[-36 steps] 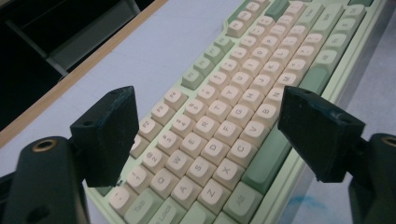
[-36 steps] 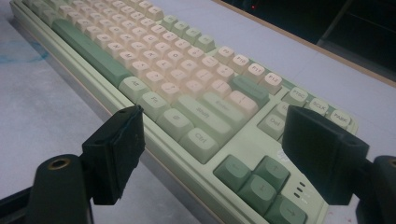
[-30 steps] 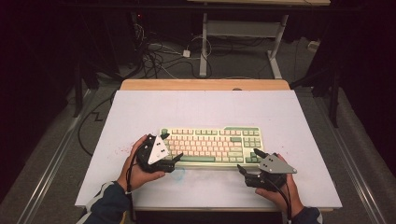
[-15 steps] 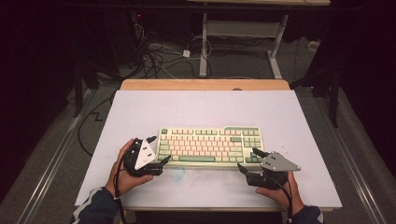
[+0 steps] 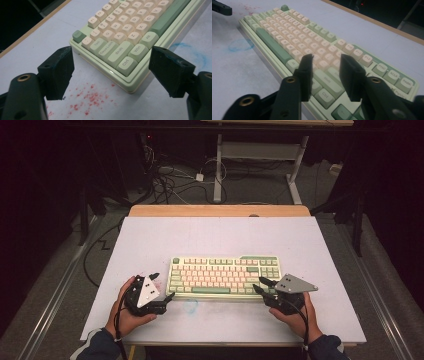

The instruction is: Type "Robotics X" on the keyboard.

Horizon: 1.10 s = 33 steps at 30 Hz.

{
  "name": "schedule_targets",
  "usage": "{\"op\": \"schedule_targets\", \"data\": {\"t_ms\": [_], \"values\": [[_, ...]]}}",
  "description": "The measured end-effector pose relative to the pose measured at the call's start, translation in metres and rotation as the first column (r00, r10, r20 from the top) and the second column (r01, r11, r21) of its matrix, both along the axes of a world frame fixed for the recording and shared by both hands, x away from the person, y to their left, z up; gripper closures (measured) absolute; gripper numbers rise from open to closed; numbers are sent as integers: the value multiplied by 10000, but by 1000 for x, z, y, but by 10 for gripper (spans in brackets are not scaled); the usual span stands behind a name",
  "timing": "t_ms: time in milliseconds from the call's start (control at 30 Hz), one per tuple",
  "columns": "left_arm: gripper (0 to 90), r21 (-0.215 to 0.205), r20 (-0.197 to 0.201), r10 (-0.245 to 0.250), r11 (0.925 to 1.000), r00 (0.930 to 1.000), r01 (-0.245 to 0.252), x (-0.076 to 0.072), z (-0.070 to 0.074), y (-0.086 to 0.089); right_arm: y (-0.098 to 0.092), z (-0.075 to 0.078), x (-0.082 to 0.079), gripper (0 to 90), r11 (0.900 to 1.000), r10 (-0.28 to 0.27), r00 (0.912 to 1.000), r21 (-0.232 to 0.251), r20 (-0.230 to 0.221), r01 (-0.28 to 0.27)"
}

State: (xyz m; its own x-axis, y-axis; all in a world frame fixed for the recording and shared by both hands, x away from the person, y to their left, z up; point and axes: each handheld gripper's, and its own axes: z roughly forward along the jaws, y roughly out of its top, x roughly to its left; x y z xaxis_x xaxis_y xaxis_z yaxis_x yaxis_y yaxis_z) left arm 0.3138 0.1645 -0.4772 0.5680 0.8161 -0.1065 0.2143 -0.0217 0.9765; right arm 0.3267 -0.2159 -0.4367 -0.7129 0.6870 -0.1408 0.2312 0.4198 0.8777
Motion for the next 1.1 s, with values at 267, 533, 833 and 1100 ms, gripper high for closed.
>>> {"op": "schedule_targets", "data": {"t_ms": [267,533,833,1100], "values": [[193,132,-133,46,9999,9999,-44,-2,-4,0,15,2,14,879,9990,338,9986,-276,-408,-350],[193,237,-275,-73,9997,9996,80,-2,-8,-2,40,2,37,900,9969,432,9957,-625,-825,-485],[193,276,-397,-135,9995,9991,146,-1,-10,-3,67,2,59,900,9938,406,9931,-988,-1103,-516],[193,328,-489,-179,9993,9986,195,-1,-12,-3,85,-7,66,900,9875,255,9897,-1505,-1411,-469]]}}
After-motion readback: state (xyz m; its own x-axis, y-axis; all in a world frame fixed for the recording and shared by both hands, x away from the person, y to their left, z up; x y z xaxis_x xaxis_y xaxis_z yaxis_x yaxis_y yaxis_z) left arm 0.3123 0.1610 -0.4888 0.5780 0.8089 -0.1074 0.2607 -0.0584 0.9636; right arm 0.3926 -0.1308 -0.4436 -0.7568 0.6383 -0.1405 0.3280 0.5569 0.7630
